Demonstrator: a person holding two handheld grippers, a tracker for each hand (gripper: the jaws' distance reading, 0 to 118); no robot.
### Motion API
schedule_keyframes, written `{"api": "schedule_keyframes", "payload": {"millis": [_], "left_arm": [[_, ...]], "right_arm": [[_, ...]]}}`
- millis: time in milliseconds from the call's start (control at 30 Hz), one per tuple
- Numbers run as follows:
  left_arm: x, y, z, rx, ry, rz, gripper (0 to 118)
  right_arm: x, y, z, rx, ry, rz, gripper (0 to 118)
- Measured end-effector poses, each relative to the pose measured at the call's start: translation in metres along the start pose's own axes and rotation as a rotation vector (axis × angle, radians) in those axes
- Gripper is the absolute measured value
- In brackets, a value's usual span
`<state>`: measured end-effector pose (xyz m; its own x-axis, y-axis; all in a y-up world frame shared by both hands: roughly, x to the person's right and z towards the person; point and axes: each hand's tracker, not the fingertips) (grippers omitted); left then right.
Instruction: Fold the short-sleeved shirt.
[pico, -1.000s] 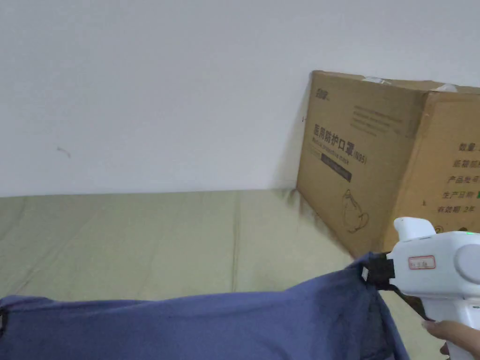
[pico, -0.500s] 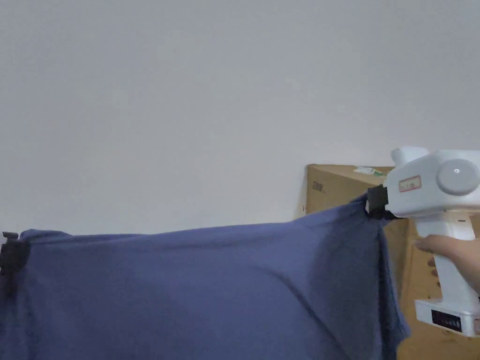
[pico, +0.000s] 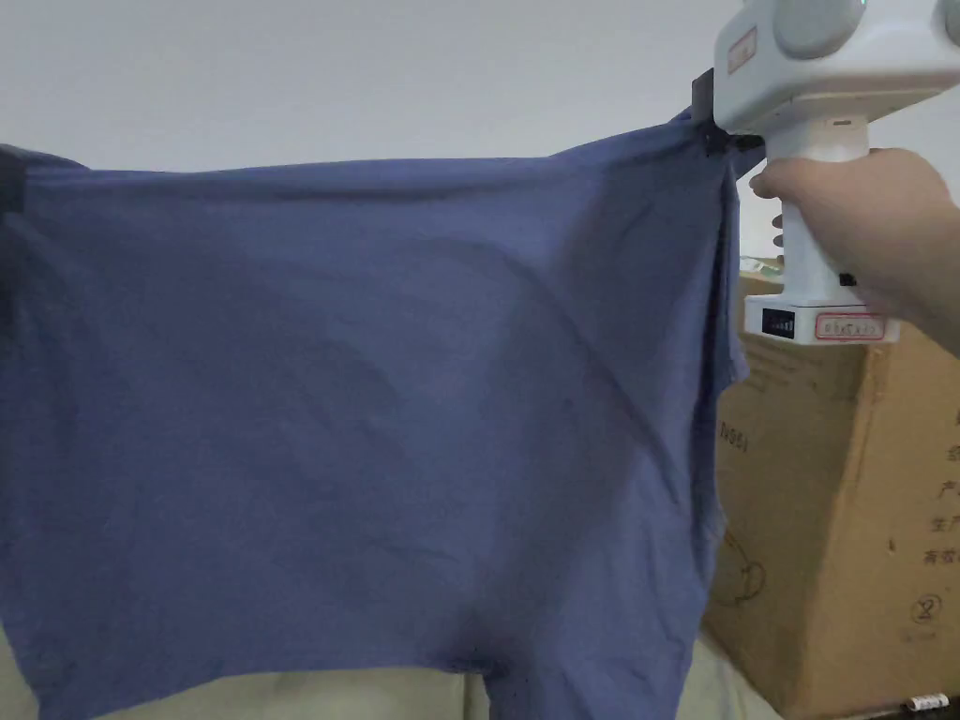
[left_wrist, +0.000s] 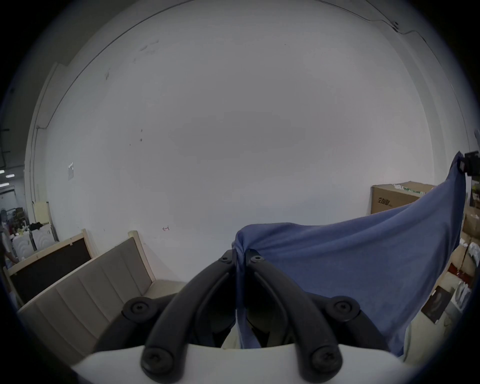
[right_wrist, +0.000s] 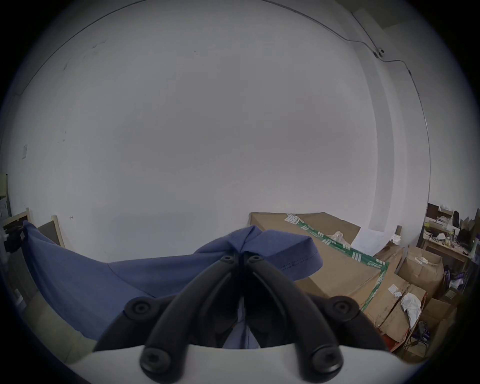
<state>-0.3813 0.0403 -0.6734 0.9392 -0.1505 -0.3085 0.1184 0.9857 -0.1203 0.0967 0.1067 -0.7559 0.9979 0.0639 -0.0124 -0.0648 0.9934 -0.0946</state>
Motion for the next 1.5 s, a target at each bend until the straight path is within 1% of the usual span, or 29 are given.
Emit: {"api": "schedule_keyframes", "payload": {"millis": [33,100,167,200,300,333,367,433,467,500,533,567,600,633,667,700,733,800,833,867,967,1033,1100,1133,1267,1300,1433,1467,1500], "left_arm": [[0.014,-0.006,0.012,-0.002,0.002,-0.016,4],[0.023,-0.027,0.002,-0.038,-0.008,-0.056,4],[0.029,-0.058,-0.006,-0.088,-0.022,-0.046,4],[0.032,-0.079,-0.009,-0.135,-0.032,-0.025,4],[0.039,-0.152,-0.009,-0.287,-0.088,0.001,4],[0.041,-0.181,-0.003,-0.356,-0.115,-0.022,4],[0.042,-0.205,0.004,-0.406,-0.137,-0.047,4],[0.038,-0.261,0.031,-0.481,-0.185,-0.092,4],[0.033,-0.282,0.052,-0.495,-0.231,-0.064,4],[0.027,-0.305,0.074,-0.51,-0.288,-0.004,4],[0.02,-0.326,0.097,-0.558,-0.345,0.049,4],[0.015,-0.34,0.115,-0.594,-0.346,0.085,4],[0.01,-0.355,0.139,-0.632,-0.332,0.111,4],[0.004,-0.368,0.162,-0.653,-0.334,0.13,4],[0.001,-0.375,0.181,-0.671,-0.332,0.141,4],[-0.004,-0.379,0.2,-0.695,-0.357,0.129,4],[-0.007,-0.381,0.218,-0.698,-0.381,0.097,4],[-0.011,-0.379,0.259,-0.67,-0.411,-0.005,4],[-0.015,-0.374,0.277,-0.653,-0.427,-0.04,4],[-0.019,-0.372,0.293,-0.646,-0.424,-0.058,4],[-0.037,-0.37,0.326,-0.676,-0.41,0.005,4],[-0.048,-0.373,0.341,-0.703,-0.402,0.028,4],[-0.056,-0.38,0.355,-0.708,-0.409,0.006,4],[-0.059,-0.384,0.361,-0.715,-0.42,-0.011,4],[-0.058,-0.401,0.385,-0.724,-0.473,-0.149,4],[-0.058,-0.405,0.389,-0.728,-0.479,-0.157,4],[-0.064,-0.427,0.399,-0.755,-0.491,-0.134,4],[-0.067,-0.43,0.4,-0.765,-0.508,-0.084,5],[-0.07,-0.432,0.399,-0.78,-0.525,-0.024,15]], "right_arm": [[-0.002,-0.009,-0.005,-0.001,-0.002,0.004,1],[-0.003,-0.036,-0.024,-0.028,0.004,0.017,1],[-0.004,-0.077,-0.035,-0.1,0.018,0.023,1],[-0.005,-0.106,-0.039,-0.145,0.026,0.02,1],[-0.003,-0.191,-0.04,-0.296,0.092,0.026,1],[-0.002,-0.226,-0.028,-0.331,0.115,0.027,1],[-0.001,-0.252,-0.021,-0.385,0.115,0.034,1],[0.009,-0.315,0.009,-0.518,0.166,-0.004,1],[0.014,-0.344,0.023,-0.574,0.17,-0.027,1],[0.019,-0.371,0.041,-0.647,0.188,-0.004,1],[0.025,-0.398,0.065,-0.731,0.204,-0.008,1],[0.03,-0.413,0.083,-0.765,0.222,-0.02,1],[0.035,-0.429,0.115,-0.788,0.219,-0.007,1],[0.042,-0.441,0.142,-0.764,0.228,-0.005,1],[0.046,-0.445,0.162,-0.752,0.25,0.036,1],[0.051,-0.448,0.187,-0.729,0.255,0.078,1],[0.055,-0.449,0.214,-0.729,0.26,0.087,1],[0.072,-0.452,0.255,-0.768,0.293,0.035,1],[0.08,-0.452,0.277,-0.78,0.303,0.026,1],[0.085,-0.452,0.296,-0.789,0.31,0.037,1],[0.097,-0.457,0.335,-0.846,0.344,0.095,1],[0.103,-0.462,0.355,-0.87,0.364,0.106,1],[0.11,-0.469,0.366,-0.903,0.379,0.09,1],[0.114,-0.474,0.369,-0.926,0.385,0.066,1],[0.121,-0.489,0.379,-0.997,0.369,-0.004,1],[0.122,-0.492,0.38,-1.012,0.368,-0.01,1],[0.116,-0.506,0.378,-1.06,0.354,0.002,1],[0.114,-0.508,0.376,-1.065,0.351,0.004,1],[0.112,-0.509,0.375,-1.065,0.34,0.006,3]]}}
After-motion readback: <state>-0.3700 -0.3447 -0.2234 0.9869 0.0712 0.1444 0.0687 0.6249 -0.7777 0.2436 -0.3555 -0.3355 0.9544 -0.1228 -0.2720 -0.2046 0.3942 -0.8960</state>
